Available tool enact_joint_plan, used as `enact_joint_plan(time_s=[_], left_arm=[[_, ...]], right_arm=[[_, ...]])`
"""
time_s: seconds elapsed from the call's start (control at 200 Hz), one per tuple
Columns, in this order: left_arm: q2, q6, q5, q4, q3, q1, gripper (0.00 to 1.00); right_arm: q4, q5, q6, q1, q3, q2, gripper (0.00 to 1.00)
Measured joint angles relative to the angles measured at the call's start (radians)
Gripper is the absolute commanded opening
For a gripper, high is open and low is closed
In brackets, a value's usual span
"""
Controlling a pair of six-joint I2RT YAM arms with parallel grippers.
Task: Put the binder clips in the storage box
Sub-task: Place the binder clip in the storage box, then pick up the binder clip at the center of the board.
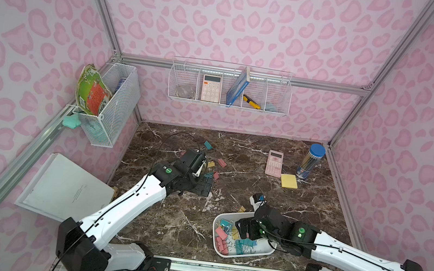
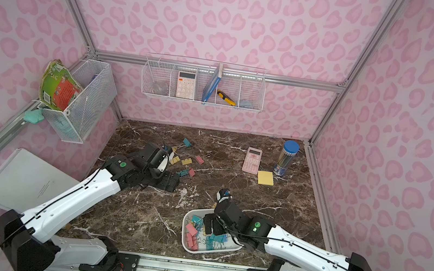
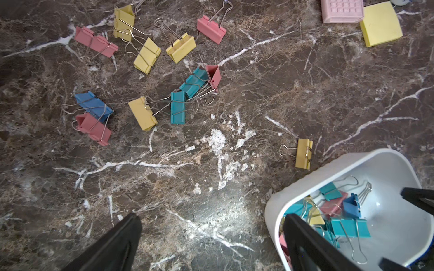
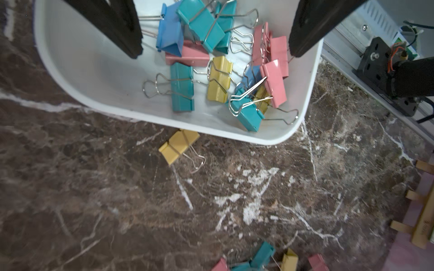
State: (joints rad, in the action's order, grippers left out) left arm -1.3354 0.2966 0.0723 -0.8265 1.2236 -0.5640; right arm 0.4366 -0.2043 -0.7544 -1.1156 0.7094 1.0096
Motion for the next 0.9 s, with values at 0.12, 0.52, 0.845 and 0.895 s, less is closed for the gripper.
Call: enact_joint_plan(time_s=[0.12, 0.52, 0.845, 0.895], left_arm=[[-0.168, 0.015, 0.033, 0.014, 0.1, 0.005, 0.94], [-0.65, -0.007, 0.0, 0.087, 0.374, 0.092, 0.64], [-0.797, -0.019, -0.069, 0.13, 0.462, 0.1, 0.47], [-0.806, -0.019, -0.077, 0.13, 0.463, 0.101, 0.41]], right_arm=[[-0.032, -0.061, 0.03, 0.039, 0.007, -0.127, 0.99], [-0.236, 0.124, 0.047, 0.47, -0.128, -0.306, 0.99], [-0.257, 0.204, 0.043, 0.495, -0.141, -0.258, 0.99], [-0.261, 0.209, 0.041, 0.495, -0.144, -0.257, 0.99]])
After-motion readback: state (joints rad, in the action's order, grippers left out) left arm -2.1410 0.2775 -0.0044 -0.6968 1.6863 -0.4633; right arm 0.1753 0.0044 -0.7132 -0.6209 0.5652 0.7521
